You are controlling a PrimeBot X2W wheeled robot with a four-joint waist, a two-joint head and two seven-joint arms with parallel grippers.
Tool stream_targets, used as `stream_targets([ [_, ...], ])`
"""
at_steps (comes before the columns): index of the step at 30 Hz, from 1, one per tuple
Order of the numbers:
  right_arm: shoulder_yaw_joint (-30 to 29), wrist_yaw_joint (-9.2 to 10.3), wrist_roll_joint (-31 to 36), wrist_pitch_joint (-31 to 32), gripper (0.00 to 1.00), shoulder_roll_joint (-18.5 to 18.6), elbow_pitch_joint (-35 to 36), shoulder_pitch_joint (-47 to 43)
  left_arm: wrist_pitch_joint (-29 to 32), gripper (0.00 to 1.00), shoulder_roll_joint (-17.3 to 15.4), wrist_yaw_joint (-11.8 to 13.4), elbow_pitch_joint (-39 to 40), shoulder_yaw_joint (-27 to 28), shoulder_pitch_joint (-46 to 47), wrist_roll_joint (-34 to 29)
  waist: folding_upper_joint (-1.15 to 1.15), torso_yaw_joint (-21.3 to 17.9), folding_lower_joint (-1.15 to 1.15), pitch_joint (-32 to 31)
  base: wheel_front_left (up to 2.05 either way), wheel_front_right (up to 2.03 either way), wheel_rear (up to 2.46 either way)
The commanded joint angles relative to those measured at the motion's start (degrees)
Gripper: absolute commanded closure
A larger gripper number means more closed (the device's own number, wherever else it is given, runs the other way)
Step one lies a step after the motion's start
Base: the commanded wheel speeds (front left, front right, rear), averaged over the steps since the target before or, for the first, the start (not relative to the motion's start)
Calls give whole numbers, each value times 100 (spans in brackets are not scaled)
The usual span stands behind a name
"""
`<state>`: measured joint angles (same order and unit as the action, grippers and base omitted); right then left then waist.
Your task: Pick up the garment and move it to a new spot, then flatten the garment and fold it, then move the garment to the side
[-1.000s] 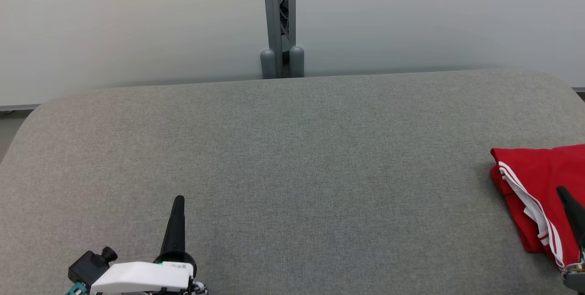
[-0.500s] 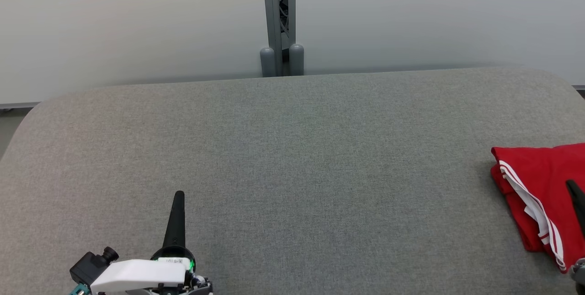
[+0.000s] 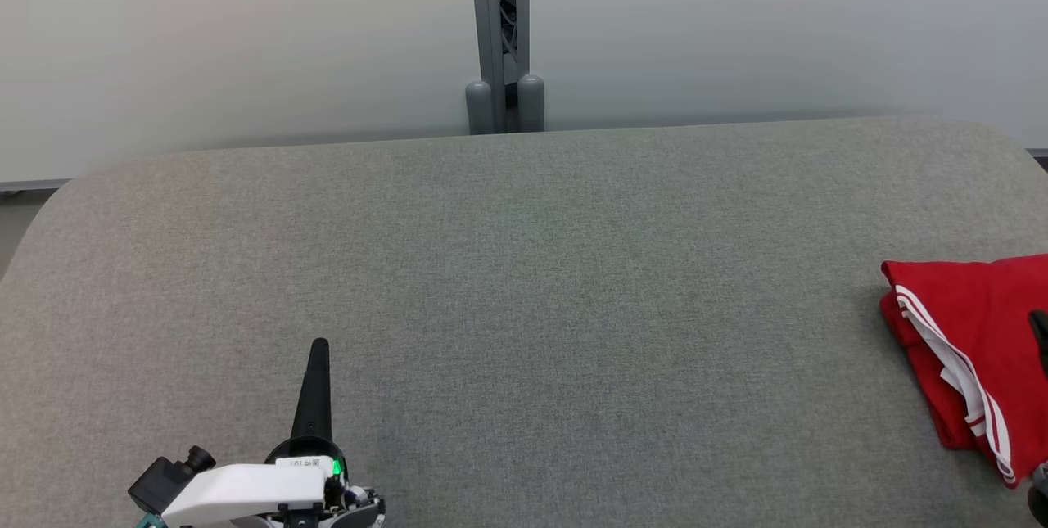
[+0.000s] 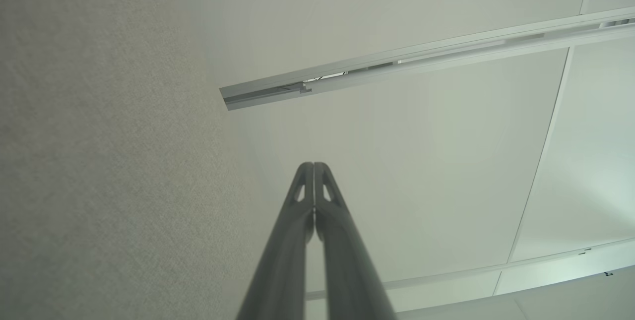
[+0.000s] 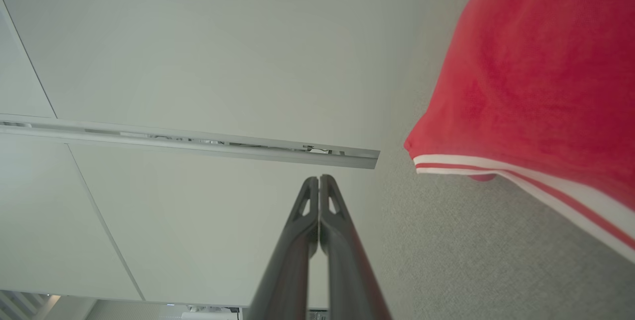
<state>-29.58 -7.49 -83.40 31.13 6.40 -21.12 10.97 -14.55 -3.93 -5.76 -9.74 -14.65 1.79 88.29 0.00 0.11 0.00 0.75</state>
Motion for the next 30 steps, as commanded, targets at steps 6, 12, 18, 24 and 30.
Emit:
stream_targets([
  [6, -114, 0, -287, 146, 100, 69, -74, 135, -28, 100, 30, -90, -12, 49, 138, 216, 0, -1, 0, 14, 0, 0, 0],
  [12, -201, 0, -517, 254, 100, 83, -138, 184, -43, 100, 75, -155, -29, 59, 149, 398, 0, -1, 0, 30, 0, 0, 0],
  [18, -263, 0, -685, 328, 100, 86, -194, 227, -57, 100, 109, -201, -44, 69, 158, 557, 0, -2, 0, 44, 0, 0, 0],
  [24, -261, 0, -682, 327, 100, 83, -193, 219, -53, 100, 107, -200, -43, 68, 158, 558, 0, -2, 0, 44, 0, 0, 0],
  [30, -263, 0, -680, 328, 100, 82, -193, 219, -53, 100, 107, -200, -42, 68, 158, 558, 0, -2, 0, 44, 0, 0, 0],
])
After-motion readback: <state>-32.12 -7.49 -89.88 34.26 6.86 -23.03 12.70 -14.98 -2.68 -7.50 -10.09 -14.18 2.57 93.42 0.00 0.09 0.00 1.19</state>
